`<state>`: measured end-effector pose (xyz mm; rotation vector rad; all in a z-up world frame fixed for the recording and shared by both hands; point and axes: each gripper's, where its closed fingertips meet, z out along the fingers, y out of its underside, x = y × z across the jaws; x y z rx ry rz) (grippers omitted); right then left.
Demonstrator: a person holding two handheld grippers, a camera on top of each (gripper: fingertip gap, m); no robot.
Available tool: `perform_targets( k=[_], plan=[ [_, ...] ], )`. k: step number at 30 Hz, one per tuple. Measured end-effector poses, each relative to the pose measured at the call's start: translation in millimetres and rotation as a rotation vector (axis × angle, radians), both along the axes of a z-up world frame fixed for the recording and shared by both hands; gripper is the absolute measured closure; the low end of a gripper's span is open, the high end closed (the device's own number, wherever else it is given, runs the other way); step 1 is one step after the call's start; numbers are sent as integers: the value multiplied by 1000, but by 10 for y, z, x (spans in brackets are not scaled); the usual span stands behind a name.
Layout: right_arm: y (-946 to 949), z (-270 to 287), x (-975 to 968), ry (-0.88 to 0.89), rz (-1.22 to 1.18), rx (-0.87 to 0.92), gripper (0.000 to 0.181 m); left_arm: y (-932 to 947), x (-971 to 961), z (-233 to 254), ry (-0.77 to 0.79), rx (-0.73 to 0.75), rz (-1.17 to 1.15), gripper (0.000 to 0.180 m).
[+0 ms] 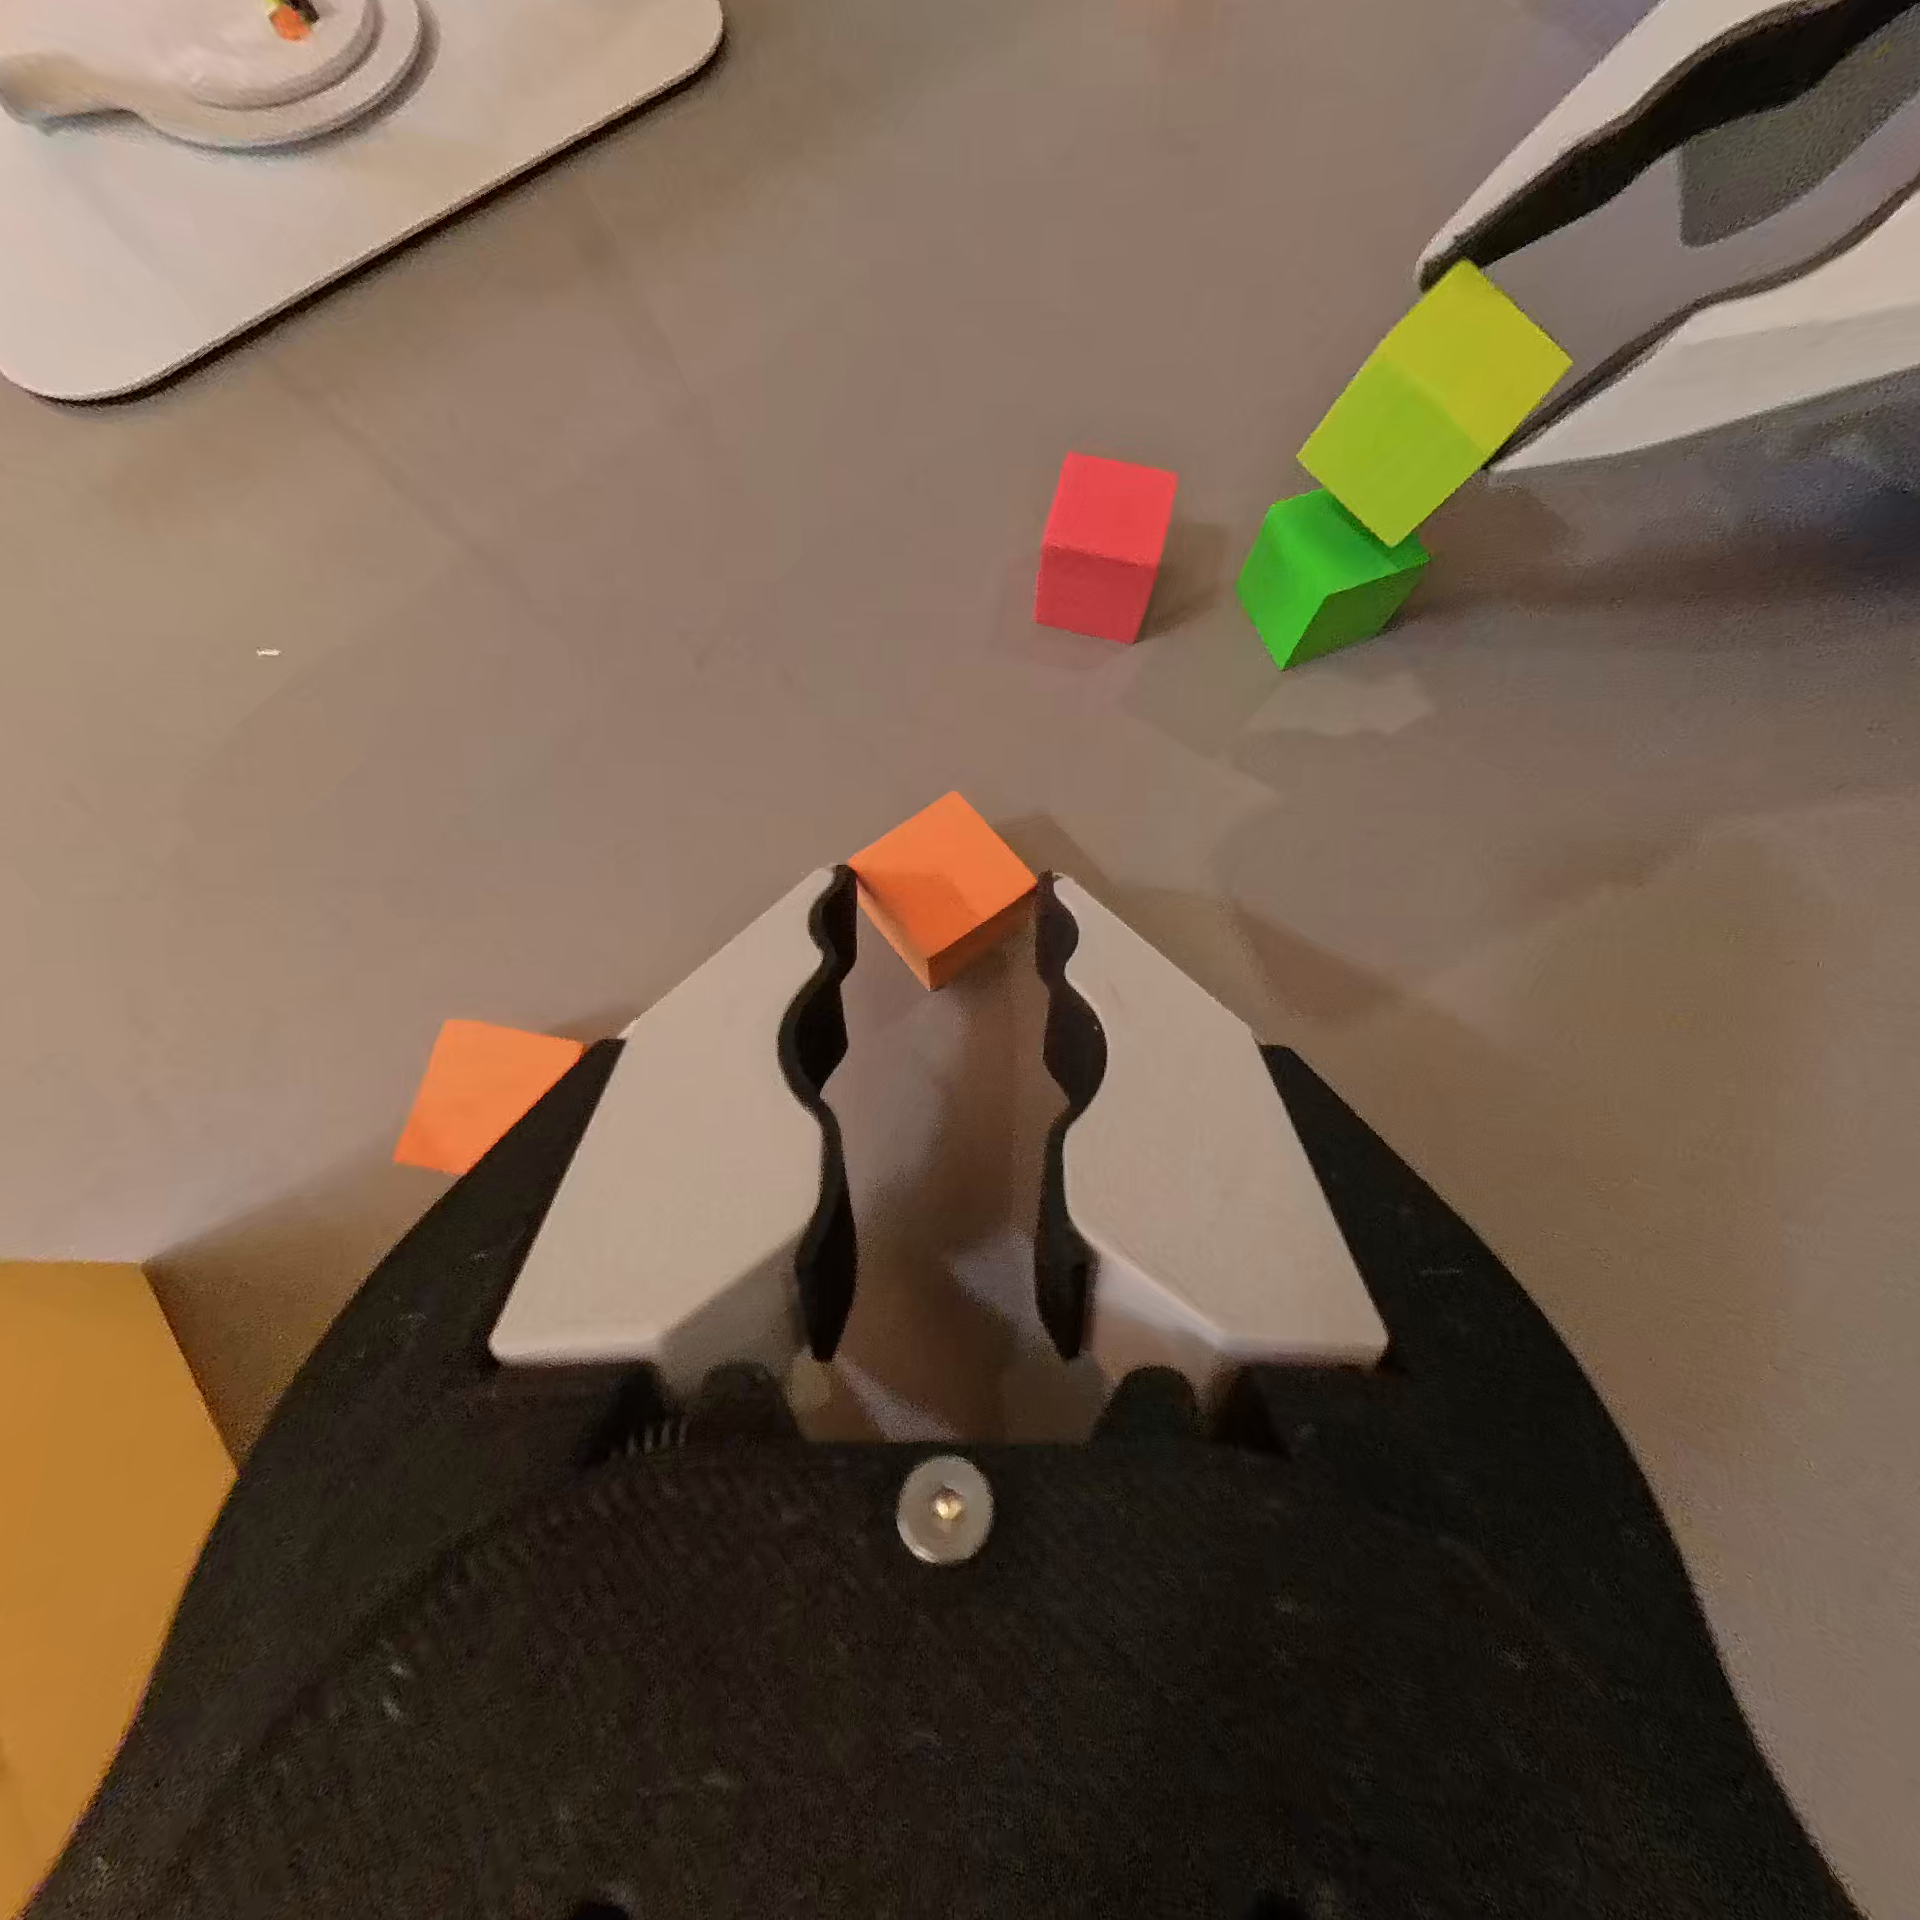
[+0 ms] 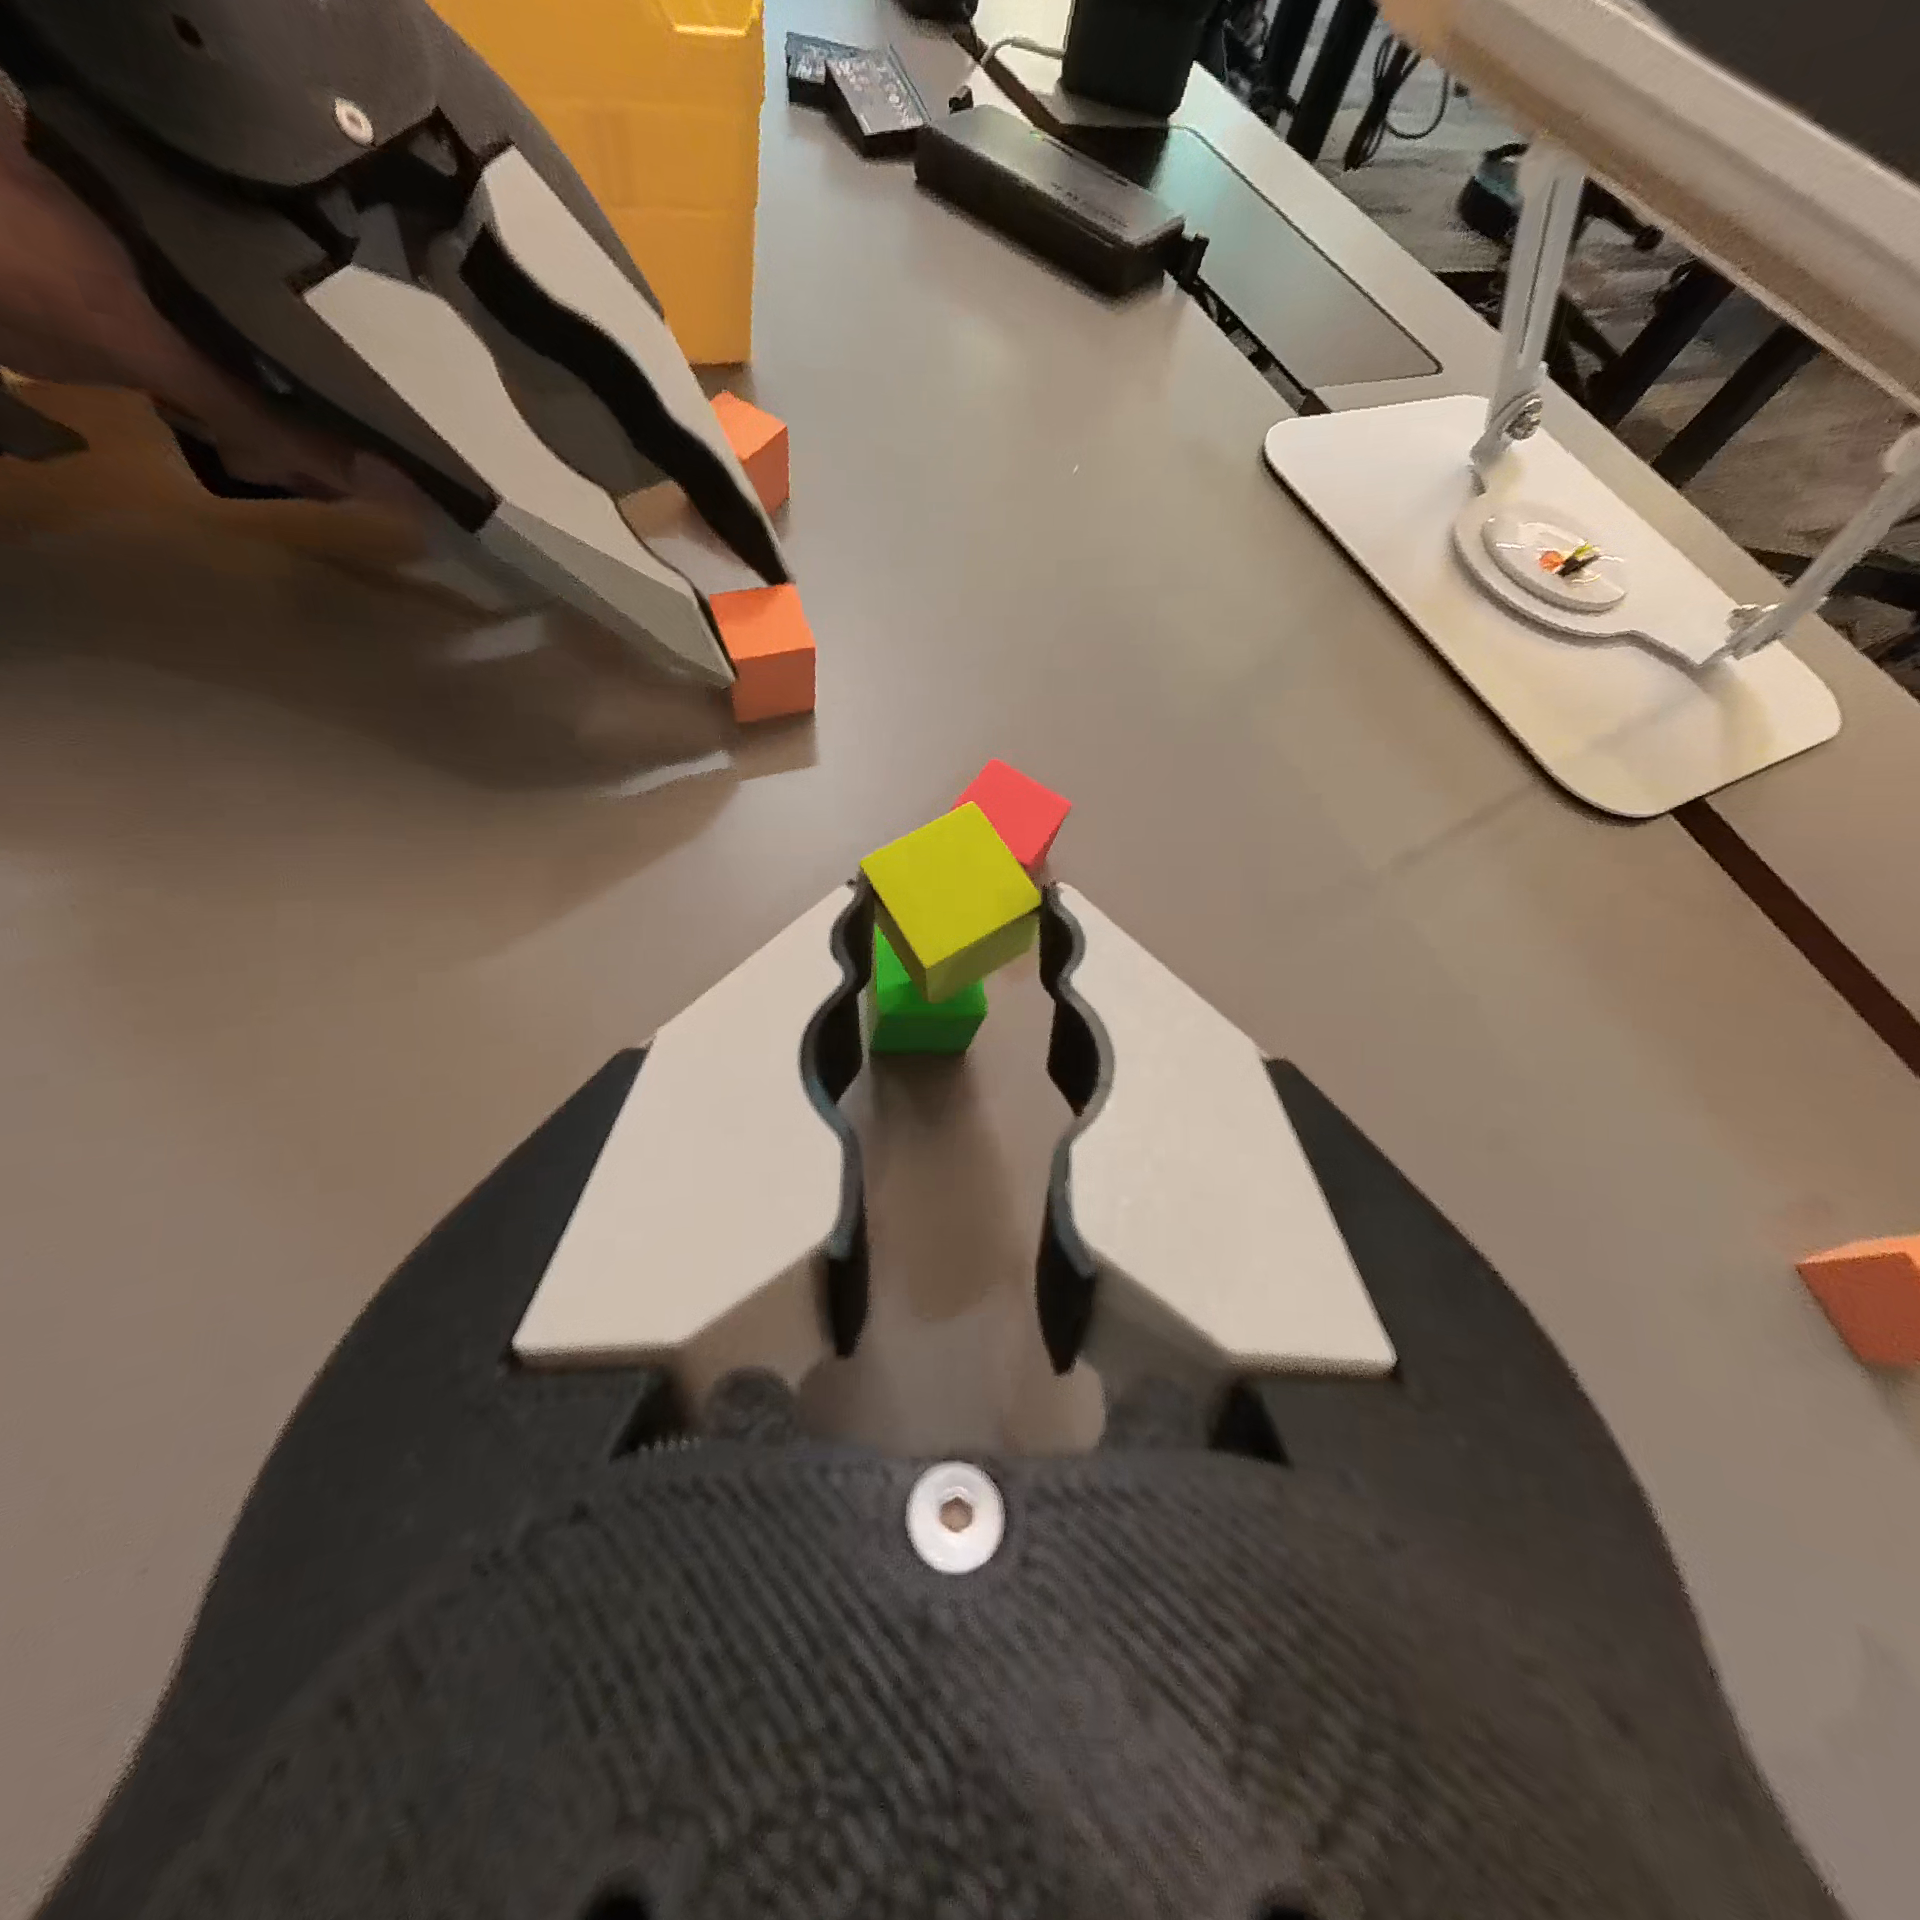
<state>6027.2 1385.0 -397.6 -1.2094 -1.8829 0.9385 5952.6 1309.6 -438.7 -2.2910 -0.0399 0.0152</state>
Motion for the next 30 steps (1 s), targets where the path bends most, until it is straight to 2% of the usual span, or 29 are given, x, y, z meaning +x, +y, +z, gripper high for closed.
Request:
perform_targets(
  k=[4,11,14,17,20,26,28,30],
  plan=[
    [22,44,1,22,-13,-91,151,41,53,62,15,31,-22,149],
    [-3,-134,-18,-42,-5,-98,150,297,319,506,15,274,-92,150],
    [-12,-158,-20,-43,-6,-89,151,491,434,548,-21,255,-137,149],
    [-10,-177,-15,-43,-6,-79,150,666,389,512,47,226,-130,149],
    [-8,-200,-8,-45,-7,-67,135,789,387,426,41,186,-137,149],
    [-5,-212,50,-60,-4,-83,127,791,373,250,11,108,-137,149],
    [-20,-301,49,-94,2,-79,128,784,373,252,-2,106,-139,149],
    [-30,-393,42,-126,6,-58,137,773,369,259,-3,108,-141,149]
  ],
)
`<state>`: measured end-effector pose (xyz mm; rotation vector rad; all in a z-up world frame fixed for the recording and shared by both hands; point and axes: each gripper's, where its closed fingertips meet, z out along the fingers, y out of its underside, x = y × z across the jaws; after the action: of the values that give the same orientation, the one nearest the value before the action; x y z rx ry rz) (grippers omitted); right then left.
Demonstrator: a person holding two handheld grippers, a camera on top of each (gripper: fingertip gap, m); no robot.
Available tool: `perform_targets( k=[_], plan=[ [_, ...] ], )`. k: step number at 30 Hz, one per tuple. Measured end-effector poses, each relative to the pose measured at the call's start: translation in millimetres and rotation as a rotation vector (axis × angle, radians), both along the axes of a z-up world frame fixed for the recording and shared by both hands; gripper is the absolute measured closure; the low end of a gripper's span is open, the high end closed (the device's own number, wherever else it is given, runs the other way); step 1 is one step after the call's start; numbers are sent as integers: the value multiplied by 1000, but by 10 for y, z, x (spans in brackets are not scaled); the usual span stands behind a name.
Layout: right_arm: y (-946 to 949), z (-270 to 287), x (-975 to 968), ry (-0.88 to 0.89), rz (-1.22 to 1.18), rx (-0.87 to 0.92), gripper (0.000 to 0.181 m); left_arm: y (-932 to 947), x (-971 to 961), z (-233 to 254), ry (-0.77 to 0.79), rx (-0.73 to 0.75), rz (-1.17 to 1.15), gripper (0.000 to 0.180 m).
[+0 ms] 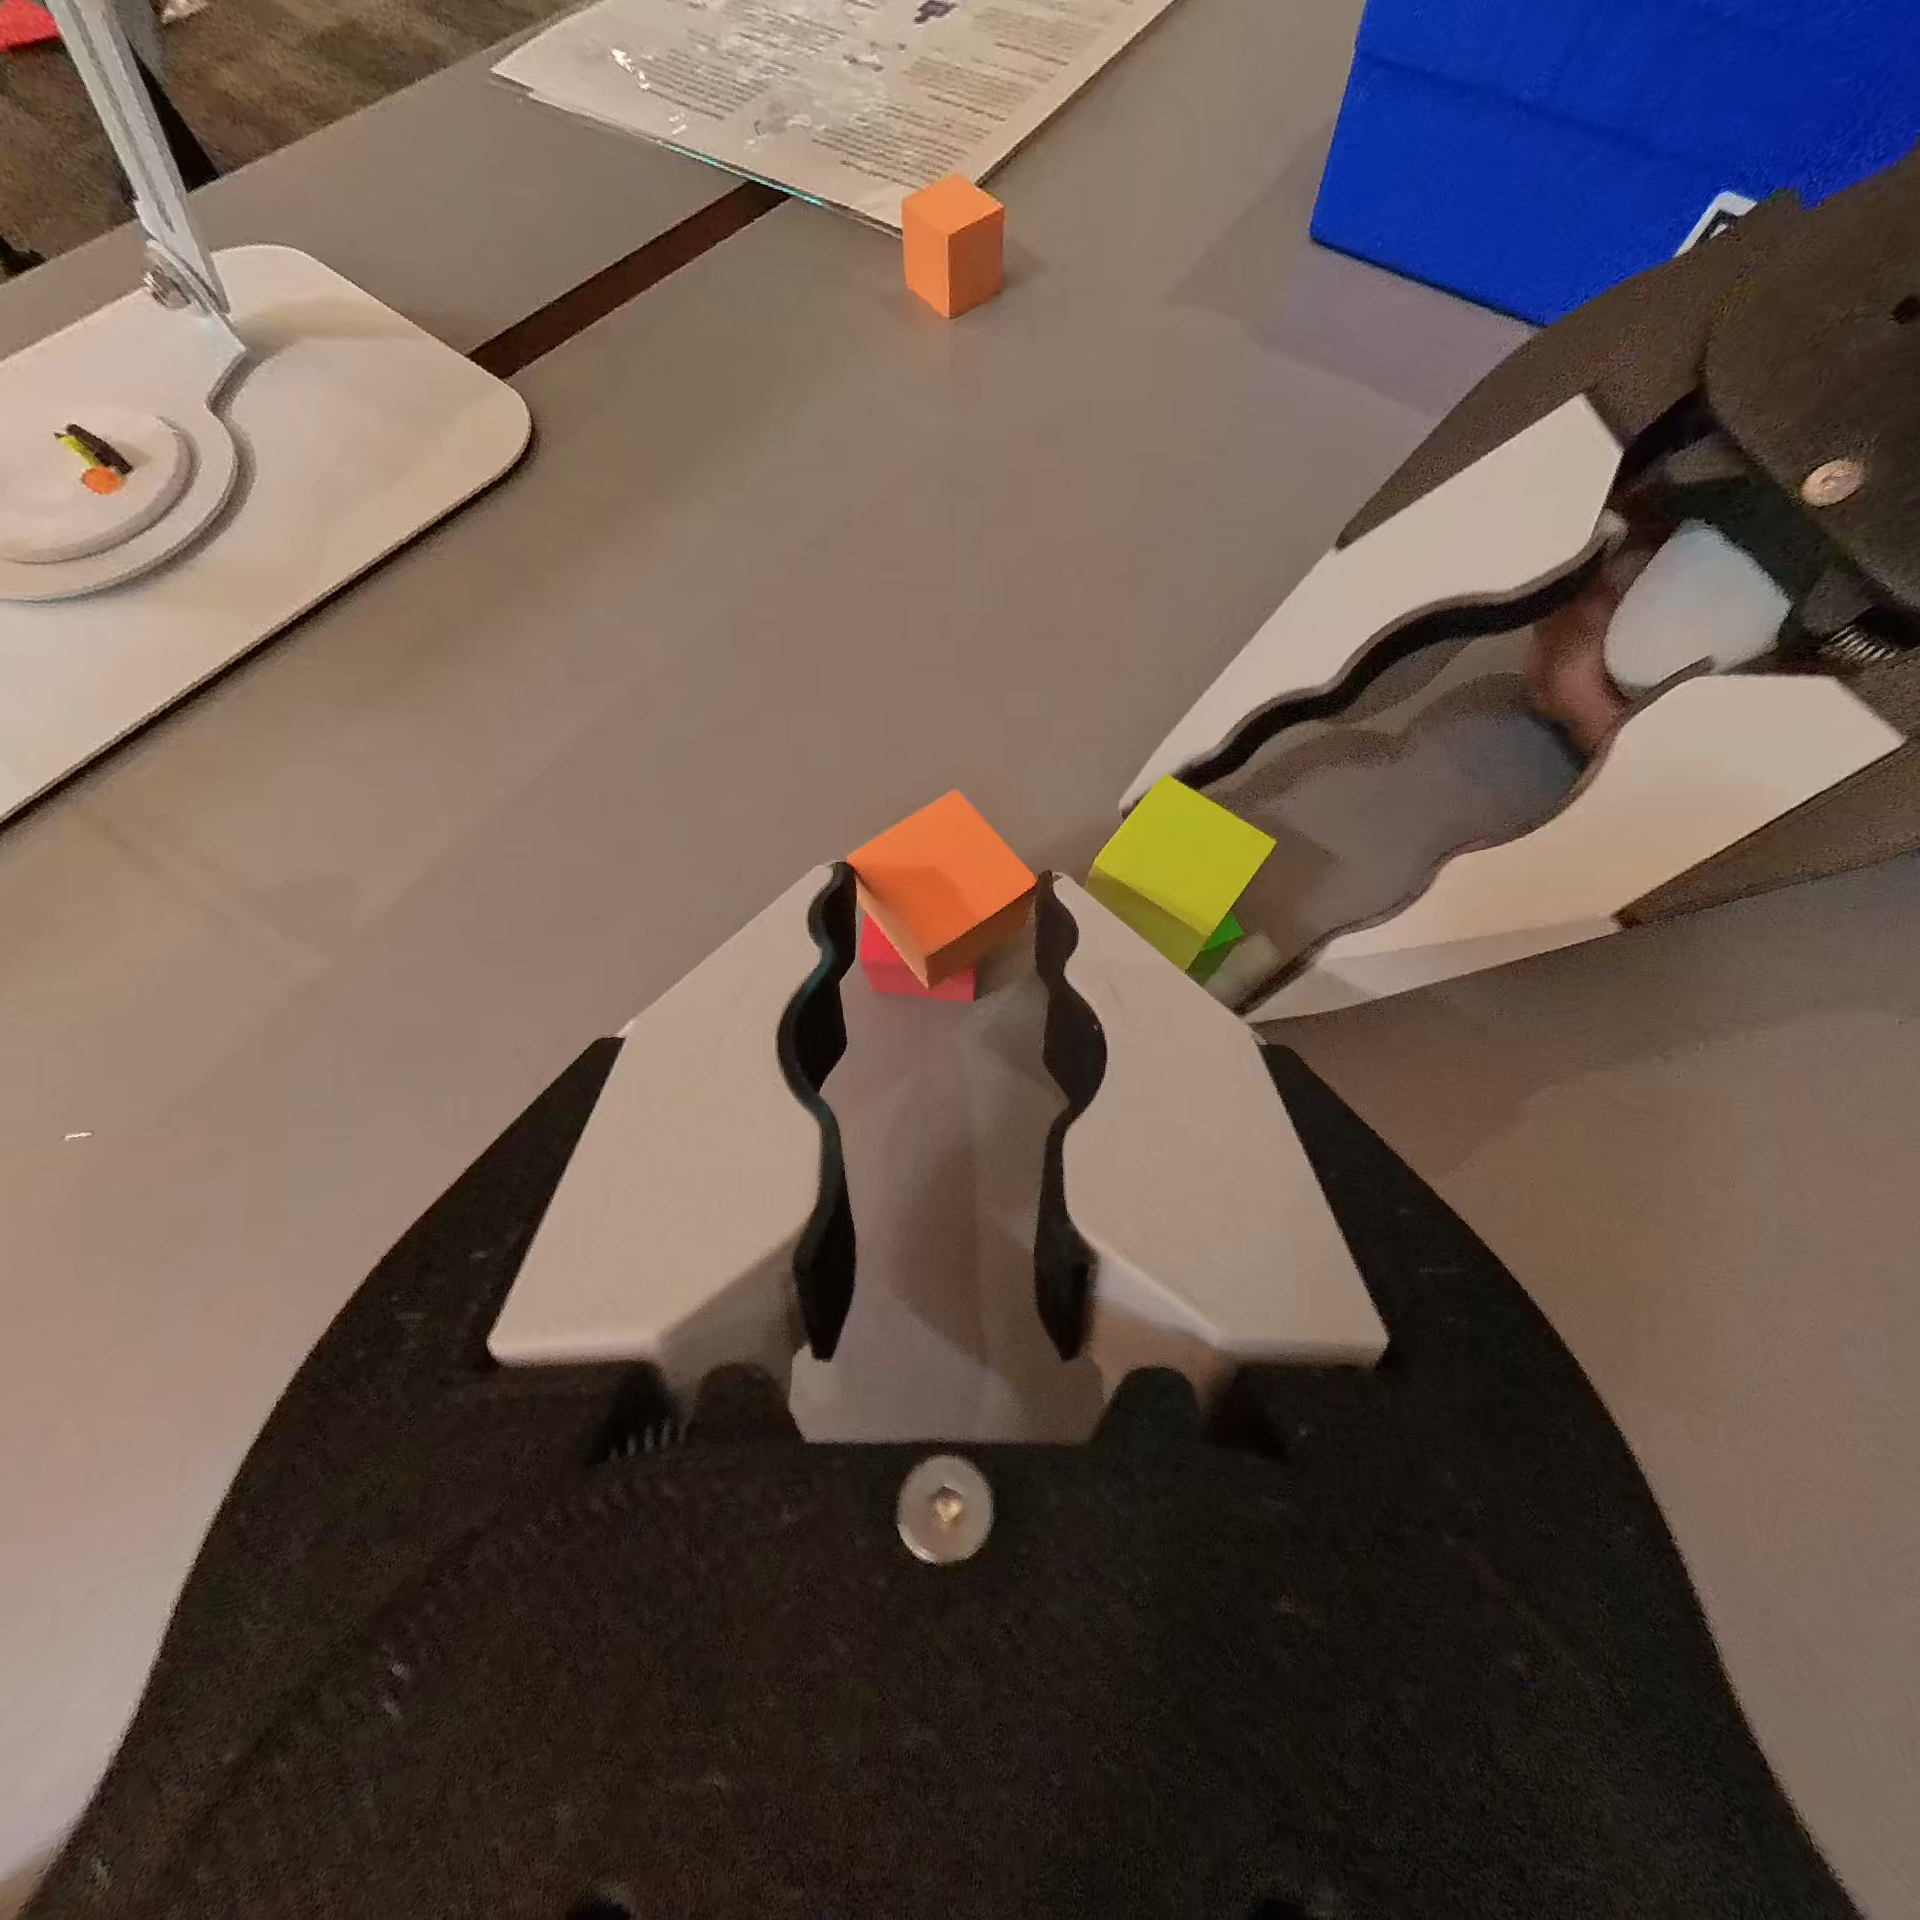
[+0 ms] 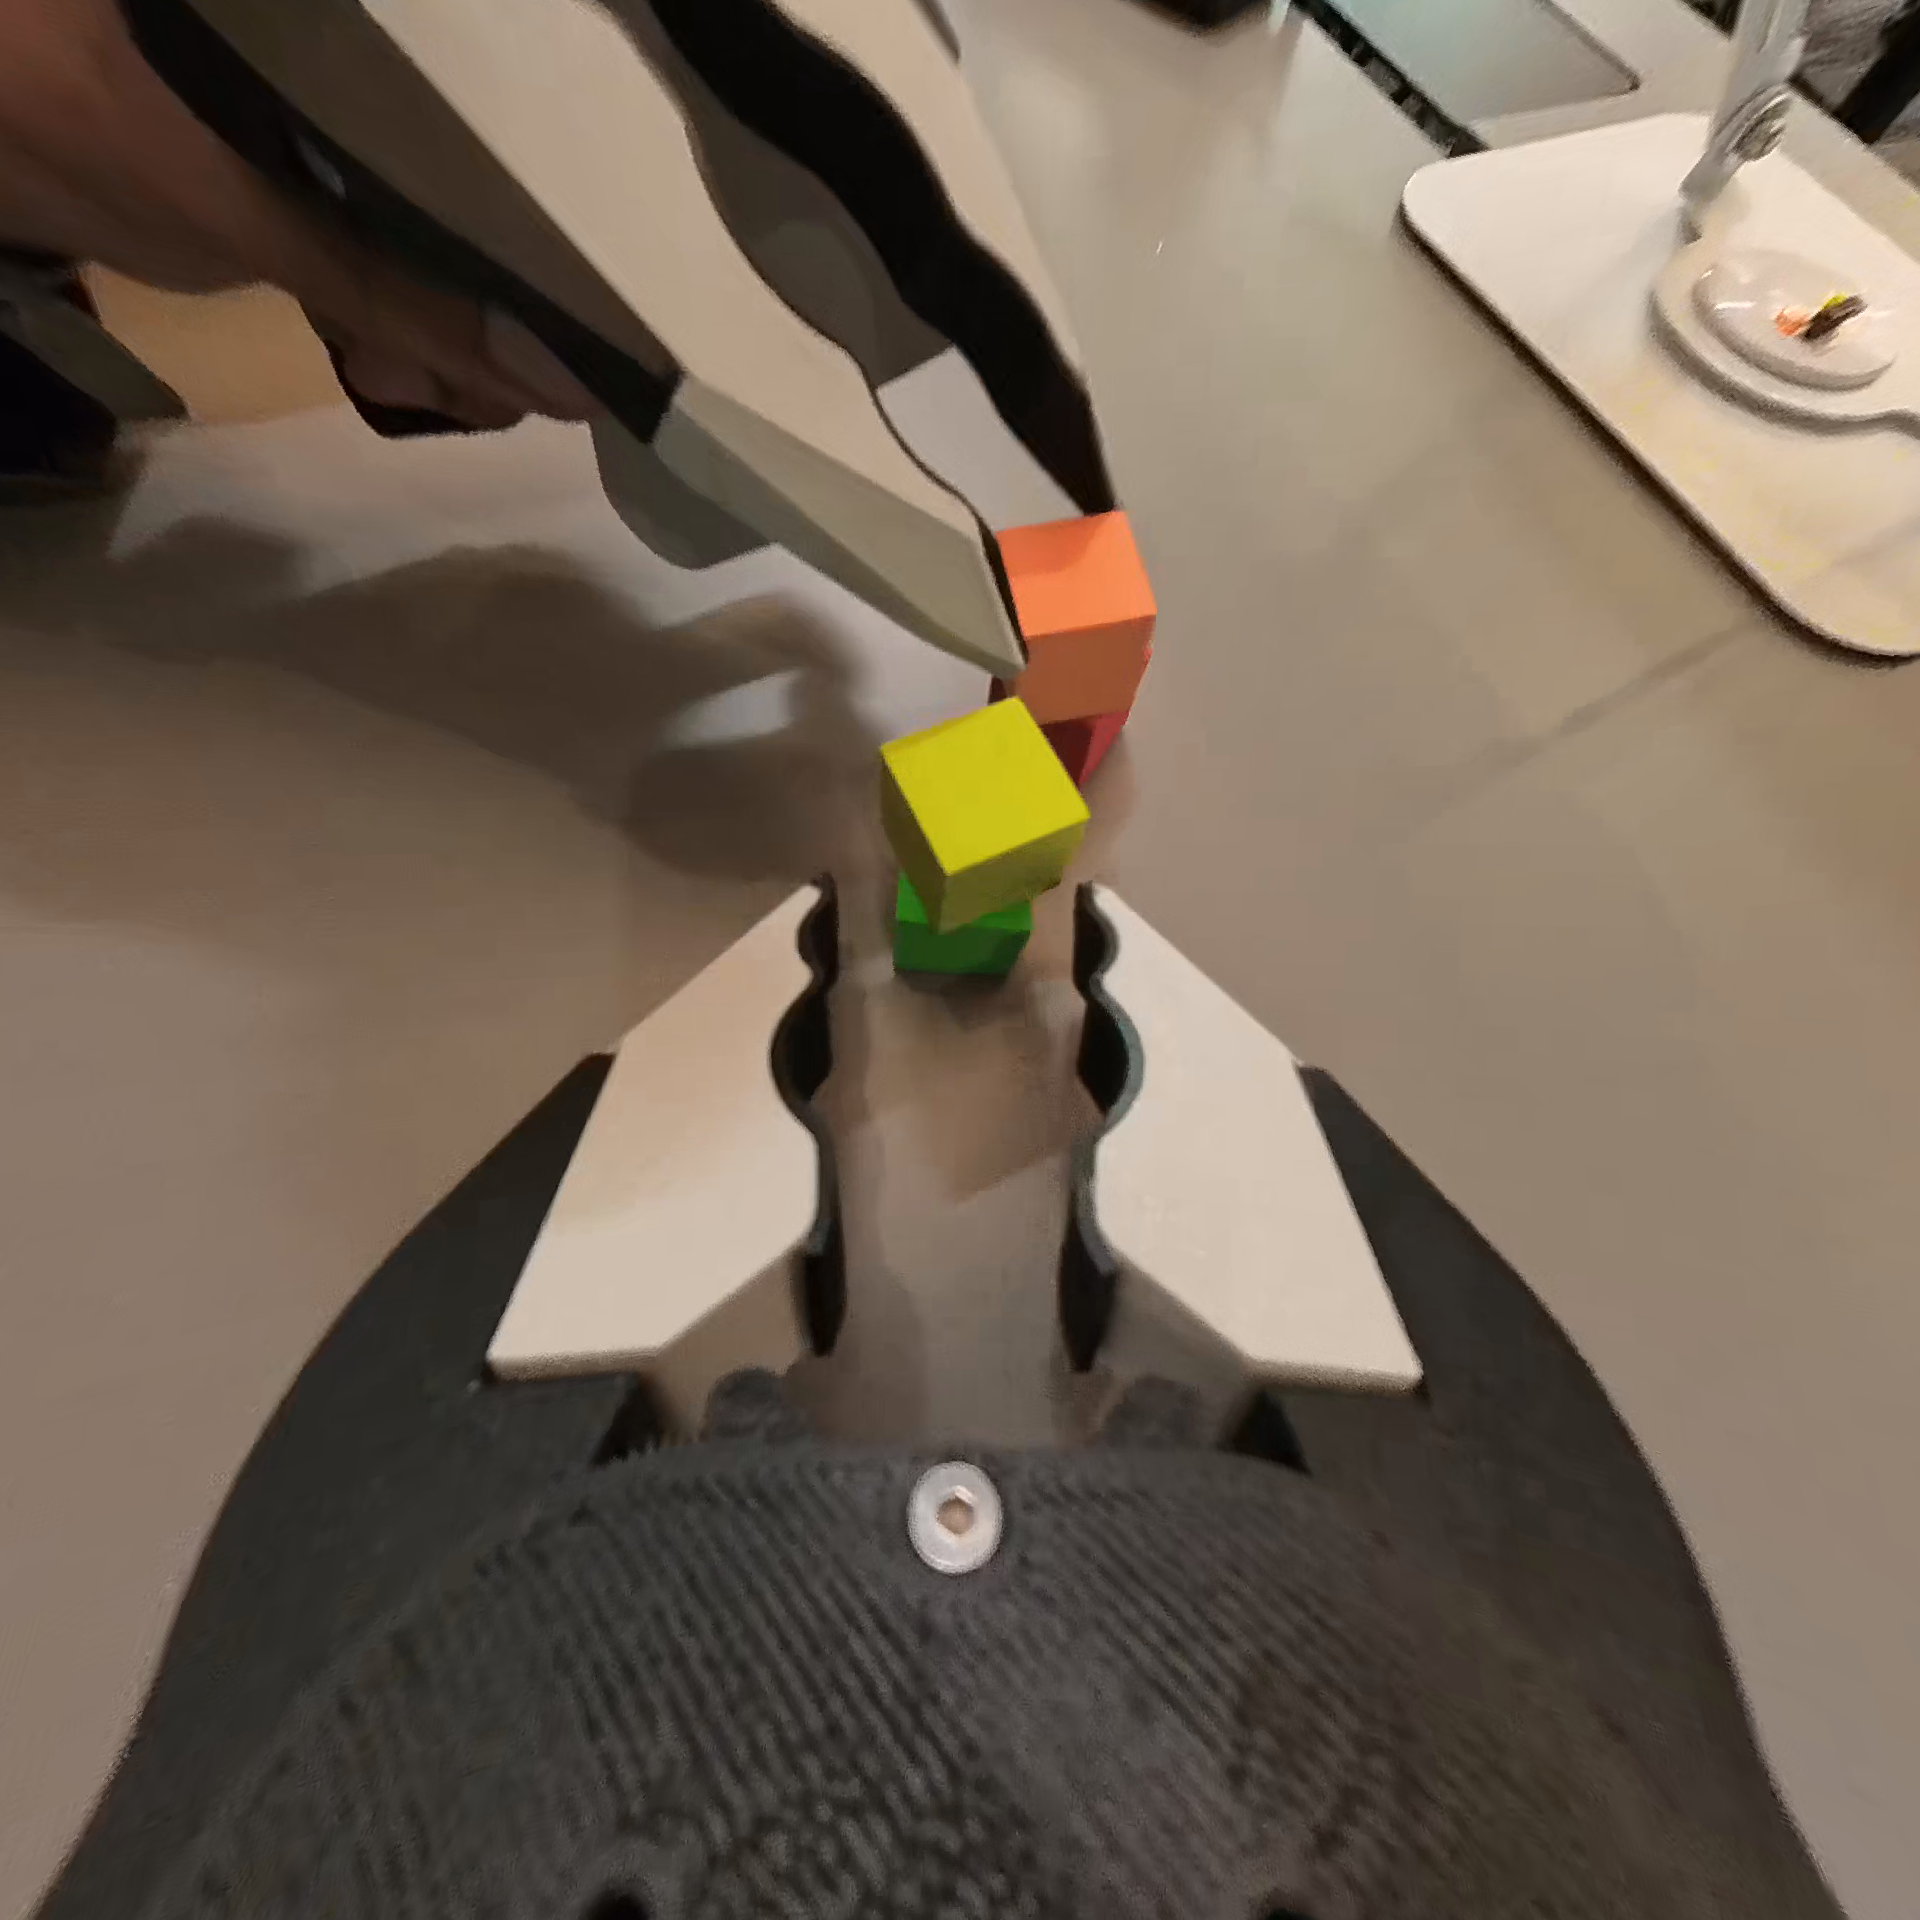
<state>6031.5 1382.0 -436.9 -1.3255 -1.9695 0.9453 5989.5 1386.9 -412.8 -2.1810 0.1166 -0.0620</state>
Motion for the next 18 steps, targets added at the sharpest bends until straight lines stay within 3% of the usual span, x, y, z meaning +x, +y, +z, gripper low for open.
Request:
perform_targets(
  k=[3,10,18],
  plan=[
    [-1,-46,-8,-13,2,25,156,-22,-22,60,0,24,6,139],
    [92,508,-97,145,-62,-79,157,-357,-249,241,9,59,82,139],
    [114,710,-427,167,-49,-140,157,-968,-682,-107,205,-68,312,137]
  ],
)
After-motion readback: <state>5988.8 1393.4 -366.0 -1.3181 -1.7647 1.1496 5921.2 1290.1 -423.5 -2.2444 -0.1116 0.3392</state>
